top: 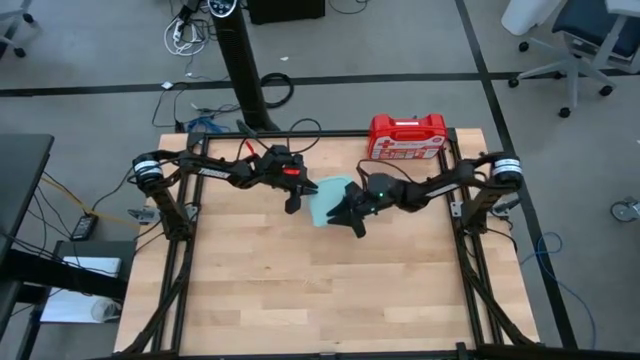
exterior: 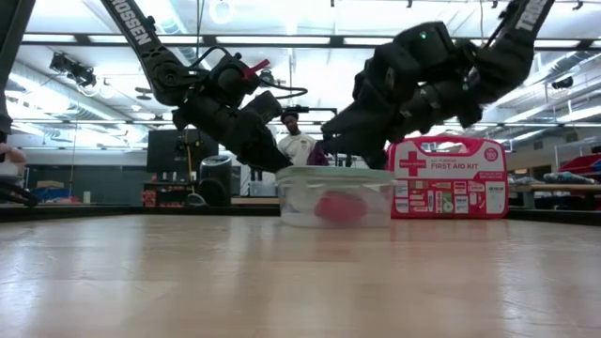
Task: Roll bandage
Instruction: Close the plastic container
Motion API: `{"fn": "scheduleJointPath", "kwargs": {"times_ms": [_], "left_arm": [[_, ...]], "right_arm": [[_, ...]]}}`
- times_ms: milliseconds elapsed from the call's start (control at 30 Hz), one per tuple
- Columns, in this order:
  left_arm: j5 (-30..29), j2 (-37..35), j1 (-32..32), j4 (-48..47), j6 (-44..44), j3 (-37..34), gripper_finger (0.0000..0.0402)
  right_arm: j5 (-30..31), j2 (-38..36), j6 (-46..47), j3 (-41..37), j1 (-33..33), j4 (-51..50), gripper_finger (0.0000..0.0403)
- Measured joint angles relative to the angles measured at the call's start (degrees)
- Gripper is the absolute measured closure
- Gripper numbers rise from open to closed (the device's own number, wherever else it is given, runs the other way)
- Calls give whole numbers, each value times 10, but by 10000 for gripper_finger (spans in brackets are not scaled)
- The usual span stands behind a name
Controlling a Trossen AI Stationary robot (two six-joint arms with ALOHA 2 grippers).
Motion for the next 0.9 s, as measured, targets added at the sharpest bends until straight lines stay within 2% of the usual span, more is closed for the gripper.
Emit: {"fn": "scheduleJointPath", "kwargs": {"times_ms": [167,267,367,433,667,900], "left_arm": [[0,0,1,-1,0,0,325],[-1,0,1,-1,0,0,325],[-1,0,1,-1,0,0,325],[-1,0,1,-1,0,0,325],[-2,0,1,-2,0,0,325],[-3,0,1,-3,0,0,325]], "right_arm": [[97,-60,-54,36,20,-179,253],[180,-84,-84,56,43,-270,253],[264,-98,-95,66,63,-313,253],[293,-104,-106,67,69,-340,253],[302,-103,-86,66,70,-419,253],[302,-104,-56,66,69,-419,253]]}}
